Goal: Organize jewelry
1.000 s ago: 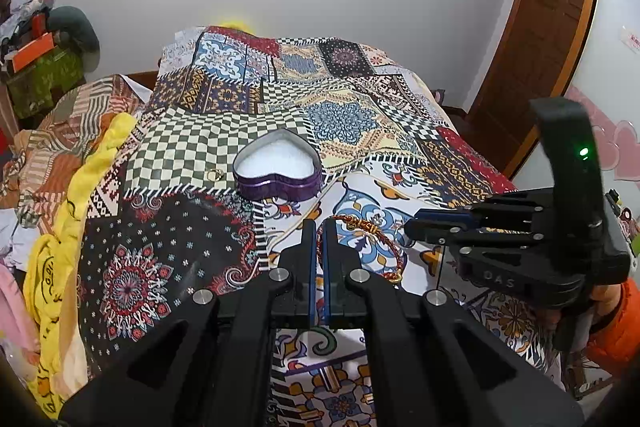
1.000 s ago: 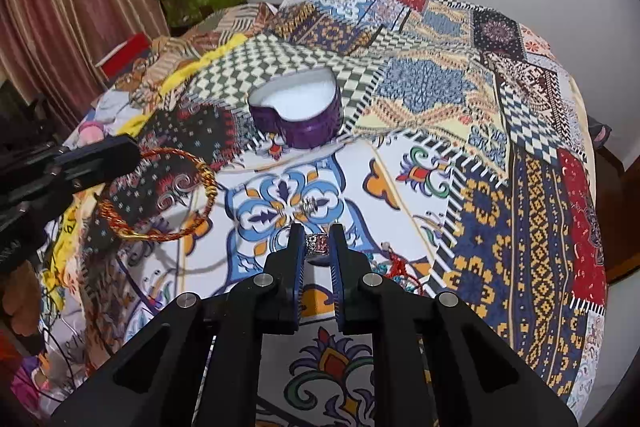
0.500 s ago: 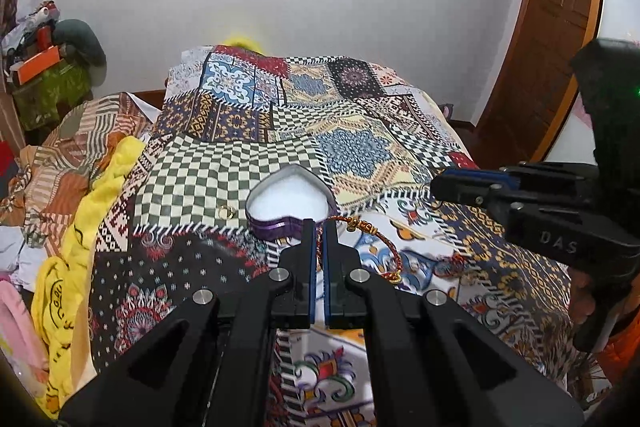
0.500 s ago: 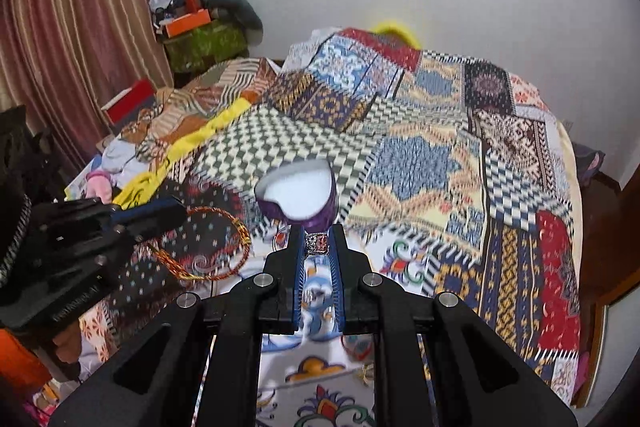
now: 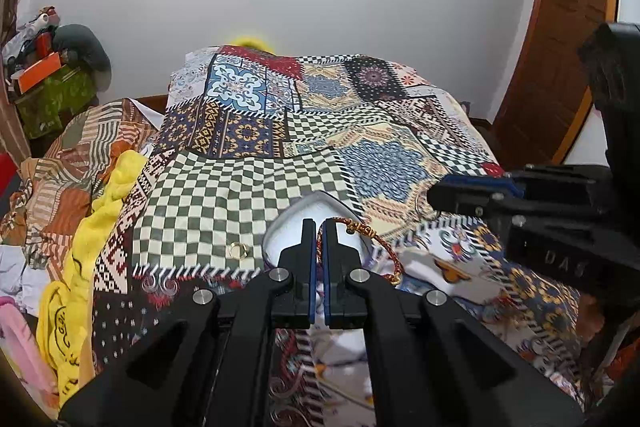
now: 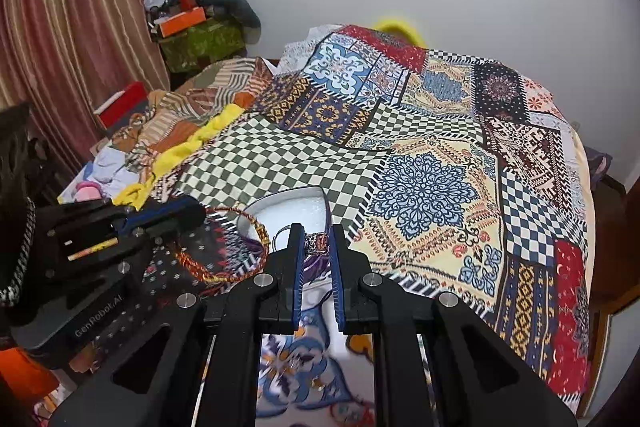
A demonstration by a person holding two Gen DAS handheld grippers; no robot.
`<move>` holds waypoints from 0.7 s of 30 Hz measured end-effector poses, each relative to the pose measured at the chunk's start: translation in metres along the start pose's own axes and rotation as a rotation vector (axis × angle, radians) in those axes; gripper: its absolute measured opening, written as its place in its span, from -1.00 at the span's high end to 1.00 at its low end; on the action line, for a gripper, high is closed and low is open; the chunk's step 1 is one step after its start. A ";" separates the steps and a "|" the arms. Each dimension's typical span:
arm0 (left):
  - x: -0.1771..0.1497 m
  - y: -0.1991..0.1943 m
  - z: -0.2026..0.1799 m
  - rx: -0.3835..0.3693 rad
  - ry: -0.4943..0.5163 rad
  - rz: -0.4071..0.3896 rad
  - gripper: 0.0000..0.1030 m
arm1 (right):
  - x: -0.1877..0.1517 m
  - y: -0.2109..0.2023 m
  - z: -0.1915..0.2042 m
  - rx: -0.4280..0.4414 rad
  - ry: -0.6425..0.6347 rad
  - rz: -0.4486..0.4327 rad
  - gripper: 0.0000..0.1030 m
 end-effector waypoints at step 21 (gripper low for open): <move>-0.001 0.079 0.023 0.022 0.020 0.121 0.98 | 0.001 0.071 -0.006 0.074 0.013 0.167 0.79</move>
Point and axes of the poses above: each gripper's, at about its wrist camera, not at the fingertips, and y roughly the way its jaws point, z to its left, x to its top, the point moved 9 cm from there along y, roughly the way its jaws point, and after that the axes turned 5 degrees about x, right-handed, at the moved point
